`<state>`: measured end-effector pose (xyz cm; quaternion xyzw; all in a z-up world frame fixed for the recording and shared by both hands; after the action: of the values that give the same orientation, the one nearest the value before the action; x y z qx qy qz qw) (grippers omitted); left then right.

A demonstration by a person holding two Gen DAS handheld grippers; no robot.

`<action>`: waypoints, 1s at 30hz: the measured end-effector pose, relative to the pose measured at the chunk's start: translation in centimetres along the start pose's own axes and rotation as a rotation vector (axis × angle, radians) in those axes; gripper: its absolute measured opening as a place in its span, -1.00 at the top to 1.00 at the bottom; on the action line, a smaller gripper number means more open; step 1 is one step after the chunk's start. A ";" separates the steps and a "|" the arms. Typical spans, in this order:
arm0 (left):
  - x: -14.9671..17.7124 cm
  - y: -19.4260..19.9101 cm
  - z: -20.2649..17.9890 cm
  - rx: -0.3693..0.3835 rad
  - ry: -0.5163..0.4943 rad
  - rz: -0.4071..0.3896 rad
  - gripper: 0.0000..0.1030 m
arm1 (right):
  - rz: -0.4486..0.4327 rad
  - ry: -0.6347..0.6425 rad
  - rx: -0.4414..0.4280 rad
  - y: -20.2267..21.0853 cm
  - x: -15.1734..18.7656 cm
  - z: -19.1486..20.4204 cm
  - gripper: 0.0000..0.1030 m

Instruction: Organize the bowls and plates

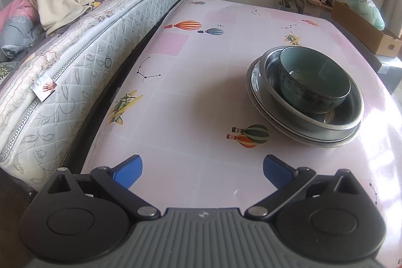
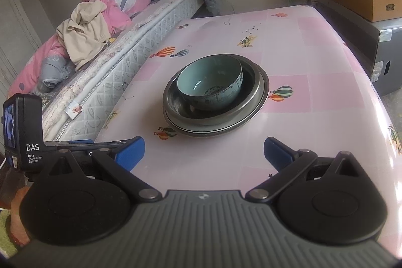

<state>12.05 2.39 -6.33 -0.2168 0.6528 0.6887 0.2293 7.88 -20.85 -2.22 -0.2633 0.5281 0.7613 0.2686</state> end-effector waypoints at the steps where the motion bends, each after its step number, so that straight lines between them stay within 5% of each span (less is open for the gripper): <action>1: 0.0 0.1 -0.1 -0.003 -0.002 0.002 -0.99 | 0.003 0.006 0.004 0.0 0.0 0.1 -0.97; 30: -0.6 1.1 -1.8 -0.029 -0.019 0.020 -0.99 | 0.040 0.043 0.106 -2.2 0.0 1.3 -0.97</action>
<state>11.89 0.54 -5.19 -0.2070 0.6425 0.7025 0.2255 9.20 -18.94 -3.26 -0.2544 0.5786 0.7315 0.2557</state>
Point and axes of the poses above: each gripper's, at about its wrist camera, not at the fingertips, and y roughly against the way its jaws point, z to its left, x to its underside, the point moved 6 cm from there along -y, roughly the way its jaws point, and after that the axes turned 1 degree about z, right-handed, at the moved point
